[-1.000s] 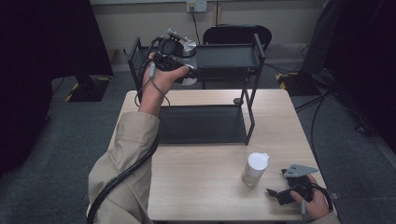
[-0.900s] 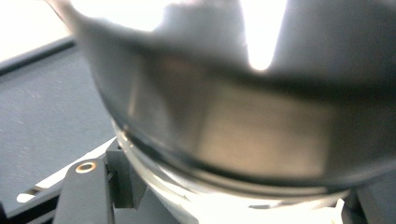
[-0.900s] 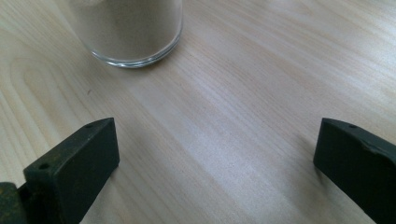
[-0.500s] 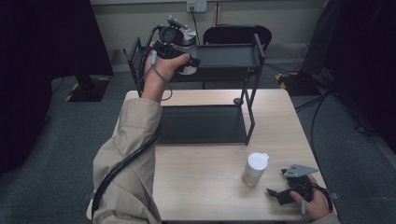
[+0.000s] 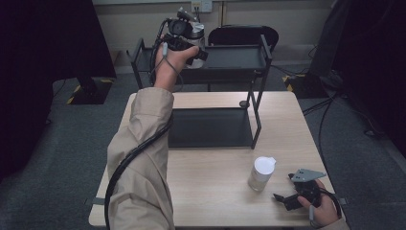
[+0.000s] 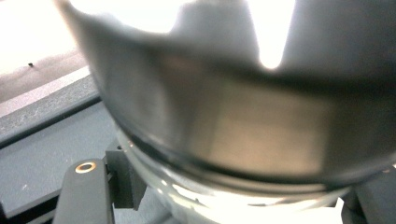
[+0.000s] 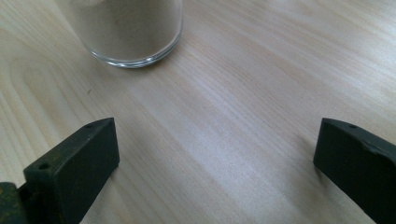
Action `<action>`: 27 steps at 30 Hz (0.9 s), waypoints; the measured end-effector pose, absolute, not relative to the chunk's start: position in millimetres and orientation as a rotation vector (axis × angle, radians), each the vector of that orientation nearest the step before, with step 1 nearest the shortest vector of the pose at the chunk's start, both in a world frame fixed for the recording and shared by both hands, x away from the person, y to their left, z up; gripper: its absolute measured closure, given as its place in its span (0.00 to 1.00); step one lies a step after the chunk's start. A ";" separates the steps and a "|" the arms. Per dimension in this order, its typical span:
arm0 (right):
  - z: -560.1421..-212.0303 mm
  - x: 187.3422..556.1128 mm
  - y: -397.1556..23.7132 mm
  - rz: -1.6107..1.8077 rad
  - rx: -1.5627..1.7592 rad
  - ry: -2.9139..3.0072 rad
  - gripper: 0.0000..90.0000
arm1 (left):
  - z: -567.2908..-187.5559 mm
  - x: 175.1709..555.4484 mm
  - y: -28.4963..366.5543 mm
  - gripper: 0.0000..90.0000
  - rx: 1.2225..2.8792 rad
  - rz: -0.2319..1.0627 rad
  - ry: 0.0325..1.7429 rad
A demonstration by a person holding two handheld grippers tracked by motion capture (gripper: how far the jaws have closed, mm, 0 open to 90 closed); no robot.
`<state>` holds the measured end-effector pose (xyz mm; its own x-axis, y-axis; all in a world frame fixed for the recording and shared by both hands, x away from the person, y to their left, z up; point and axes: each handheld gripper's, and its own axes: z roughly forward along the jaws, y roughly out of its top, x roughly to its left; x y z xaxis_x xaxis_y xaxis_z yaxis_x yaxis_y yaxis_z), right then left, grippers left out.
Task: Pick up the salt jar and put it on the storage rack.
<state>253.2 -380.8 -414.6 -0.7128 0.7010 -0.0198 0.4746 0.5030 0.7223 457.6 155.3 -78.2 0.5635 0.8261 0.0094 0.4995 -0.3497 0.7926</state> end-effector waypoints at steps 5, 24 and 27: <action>-414.7 253.2 -380.8 1.030 0.986 2.439 0.00 | -81.7 465.9 152.5 0.34 2.013 0.549 1.077; -414.6 253.2 -380.8 1.030 0.987 2.439 0.00 | -95.2 479.5 147.2 0.34 2.010 0.545 1.104; -414.6 253.2 -380.8 1.030 0.987 2.439 0.00 | -96.2 479.6 148.4 0.34 2.003 0.538 1.107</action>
<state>253.2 -380.8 -414.6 -0.7128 0.7011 -0.0198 0.4747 0.5030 0.7223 479.6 148.4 -96.2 0.5331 0.8460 -0.0025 0.5205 -0.3256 0.7893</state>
